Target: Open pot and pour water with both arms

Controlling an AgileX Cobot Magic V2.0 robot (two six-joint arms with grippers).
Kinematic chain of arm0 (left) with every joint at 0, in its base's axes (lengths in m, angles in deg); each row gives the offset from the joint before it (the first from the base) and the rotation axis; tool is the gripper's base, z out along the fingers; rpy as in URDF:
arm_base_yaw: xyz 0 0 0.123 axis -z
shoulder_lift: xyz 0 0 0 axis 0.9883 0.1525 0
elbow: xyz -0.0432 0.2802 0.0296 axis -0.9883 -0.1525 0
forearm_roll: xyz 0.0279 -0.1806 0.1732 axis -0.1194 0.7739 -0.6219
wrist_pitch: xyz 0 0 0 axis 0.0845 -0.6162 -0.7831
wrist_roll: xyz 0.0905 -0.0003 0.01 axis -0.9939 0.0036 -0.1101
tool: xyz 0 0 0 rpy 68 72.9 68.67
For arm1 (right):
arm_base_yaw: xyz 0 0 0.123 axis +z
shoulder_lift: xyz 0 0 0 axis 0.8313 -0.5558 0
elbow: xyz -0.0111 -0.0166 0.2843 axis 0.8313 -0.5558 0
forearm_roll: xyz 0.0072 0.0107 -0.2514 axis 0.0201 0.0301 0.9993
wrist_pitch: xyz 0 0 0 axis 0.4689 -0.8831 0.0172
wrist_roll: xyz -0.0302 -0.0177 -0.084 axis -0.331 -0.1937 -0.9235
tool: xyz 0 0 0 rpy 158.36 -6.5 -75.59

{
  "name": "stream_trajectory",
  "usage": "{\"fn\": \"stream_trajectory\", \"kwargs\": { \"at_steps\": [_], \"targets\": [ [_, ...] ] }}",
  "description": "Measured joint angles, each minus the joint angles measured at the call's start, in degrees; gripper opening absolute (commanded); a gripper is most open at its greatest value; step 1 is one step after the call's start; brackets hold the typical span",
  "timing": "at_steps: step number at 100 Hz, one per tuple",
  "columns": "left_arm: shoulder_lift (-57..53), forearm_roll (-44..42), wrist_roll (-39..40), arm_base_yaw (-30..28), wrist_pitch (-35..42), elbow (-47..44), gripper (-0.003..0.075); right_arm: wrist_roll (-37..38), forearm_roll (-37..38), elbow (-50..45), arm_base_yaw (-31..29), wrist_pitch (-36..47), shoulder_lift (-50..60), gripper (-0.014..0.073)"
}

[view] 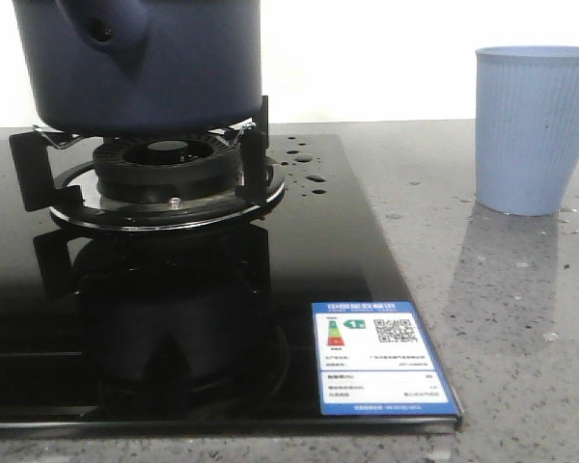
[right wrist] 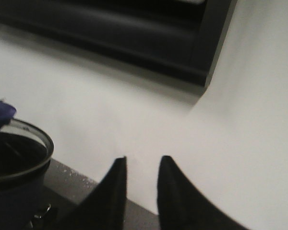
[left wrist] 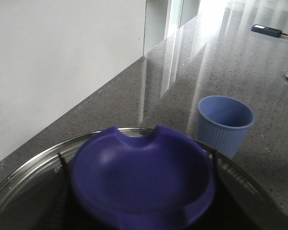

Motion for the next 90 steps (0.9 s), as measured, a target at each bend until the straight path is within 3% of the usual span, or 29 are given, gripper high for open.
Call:
{"fn": "stream_trajectory", "kwargs": {
  "at_steps": [30, 58, 90],
  "targets": [
    [1.0, -1.2, -2.1, -0.4, 0.3, 0.0, 0.027, 0.0, -0.1, 0.1, 0.0, -1.4, 5.2, -0.0066],
    [1.0, -1.8, -2.2, -5.0, -2.1, 0.0, 0.027, 0.0, -0.1, 0.1, 0.0, -2.0, 5.2, -0.0066],
    [2.7, -1.8, -2.3, -3.5, -4.0, 0.0, 0.027, 0.0, -0.1, 0.1, 0.0, -2.0, 4.6, -0.0066]
  ]
}}
